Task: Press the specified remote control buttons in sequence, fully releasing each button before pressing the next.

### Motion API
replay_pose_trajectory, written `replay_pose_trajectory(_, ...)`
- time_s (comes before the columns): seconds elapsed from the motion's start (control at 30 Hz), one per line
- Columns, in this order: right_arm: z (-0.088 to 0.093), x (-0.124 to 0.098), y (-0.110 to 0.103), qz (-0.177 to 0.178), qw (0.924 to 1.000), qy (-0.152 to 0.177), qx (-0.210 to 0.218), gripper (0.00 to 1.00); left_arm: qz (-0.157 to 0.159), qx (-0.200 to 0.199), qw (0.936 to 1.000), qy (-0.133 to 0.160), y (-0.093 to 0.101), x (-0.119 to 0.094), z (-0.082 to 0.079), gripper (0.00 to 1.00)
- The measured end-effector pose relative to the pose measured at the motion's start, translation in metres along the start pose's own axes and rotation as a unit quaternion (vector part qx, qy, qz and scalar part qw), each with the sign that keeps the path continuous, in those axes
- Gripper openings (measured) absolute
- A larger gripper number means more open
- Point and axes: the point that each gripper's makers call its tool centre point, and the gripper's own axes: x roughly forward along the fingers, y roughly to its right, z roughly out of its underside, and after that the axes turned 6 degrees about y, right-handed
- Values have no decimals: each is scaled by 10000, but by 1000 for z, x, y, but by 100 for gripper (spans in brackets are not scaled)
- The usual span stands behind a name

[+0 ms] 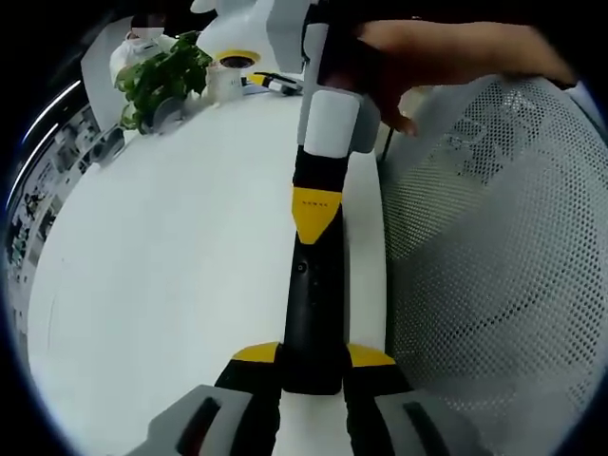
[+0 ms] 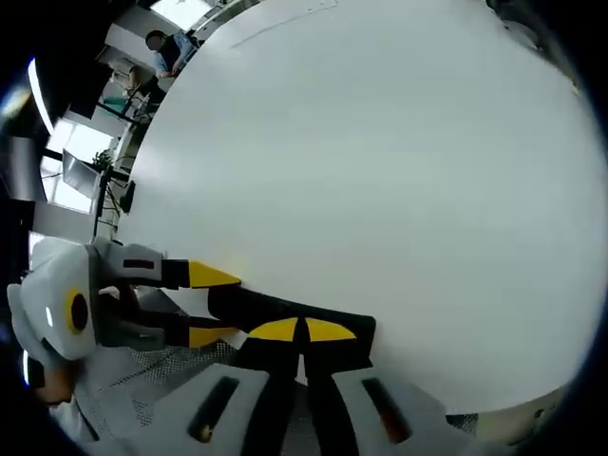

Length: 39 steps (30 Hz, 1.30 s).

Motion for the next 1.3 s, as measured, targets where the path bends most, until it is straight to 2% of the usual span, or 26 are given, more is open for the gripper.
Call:
replay_pose_trajectory(0.13, -2, 1, 0, -31, 10000, 34, -39, 0, 4, 2, 10000, -11, 0, 0, 0, 25)
replay_pose_trajectory(0.27, -2, 1, 1, -90, 9999, 53, 134, 0, 5, 5, 10000, -15, 0, 0, 0, 25)
replay_pose_trajectory(0.57, -2, 2, 1, -61, 9997, 200, 88, 0, 3, -5, 10000, -24, 0, 0, 0, 25)
replay_pose_trajectory(0.67, -2, 3, 0, 48, 9995, 230, -194, 0, 1, -12, 10000, -24, 0, 0, 0, 25)
replay_pose_trajectory(0.8, -3, 3, 0, 140, 9992, 231, -278, 0, -6, -22, 10000, -15, -1, 0, 0, 24)
replay_pose_trajectory(1.13, -3, 3, 1, 139, 9992, 261, -251, 0, -14, -24, 10000, -22, 0, 0, 0, 24)
replay_pose_trajectory(1.3, -3, 3, 2, 71, 9998, 162, 57, 0, -19, -22, 10000, -12, 0, 0, 0, 25)
